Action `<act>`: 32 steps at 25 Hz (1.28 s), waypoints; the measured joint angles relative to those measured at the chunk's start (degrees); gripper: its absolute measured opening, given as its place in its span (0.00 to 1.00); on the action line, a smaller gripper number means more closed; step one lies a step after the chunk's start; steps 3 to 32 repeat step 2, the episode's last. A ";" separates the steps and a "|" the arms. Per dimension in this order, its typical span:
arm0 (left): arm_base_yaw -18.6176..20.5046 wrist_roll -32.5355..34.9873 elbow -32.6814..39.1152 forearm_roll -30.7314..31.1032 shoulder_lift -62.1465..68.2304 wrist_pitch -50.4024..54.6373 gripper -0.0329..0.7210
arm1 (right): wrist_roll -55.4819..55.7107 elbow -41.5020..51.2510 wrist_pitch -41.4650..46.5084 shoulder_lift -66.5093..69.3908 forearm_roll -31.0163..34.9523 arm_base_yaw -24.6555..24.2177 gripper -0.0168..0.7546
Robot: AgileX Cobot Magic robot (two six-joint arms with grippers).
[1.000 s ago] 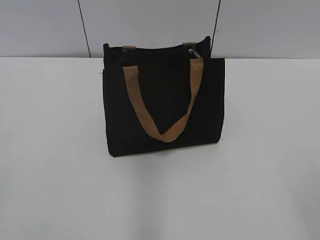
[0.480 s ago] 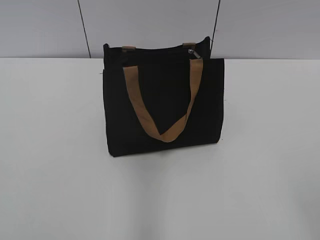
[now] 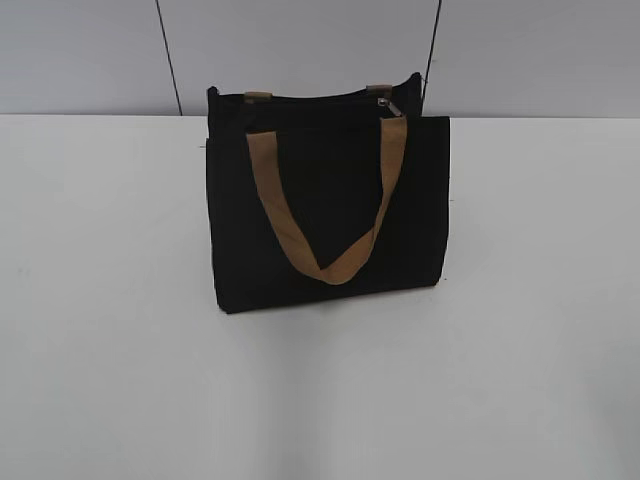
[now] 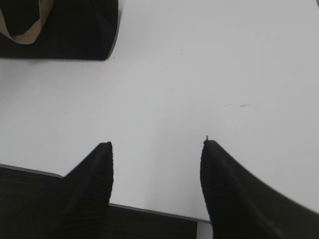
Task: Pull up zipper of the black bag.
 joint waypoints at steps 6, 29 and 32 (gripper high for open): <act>0.07 0.00 0.00 -0.04 0.00 0.00 0.53 | 0.00 0.00 0.00 0.00 0.05 0.00 0.57; 0.07 0.00 0.00 -0.04 0.00 0.00 0.53 | 0.00 0.00 0.00 0.00 0.05 0.00 0.57; 0.07 0.00 0.00 -0.04 0.00 0.00 0.53 | 0.00 0.00 0.00 0.00 0.05 0.00 0.57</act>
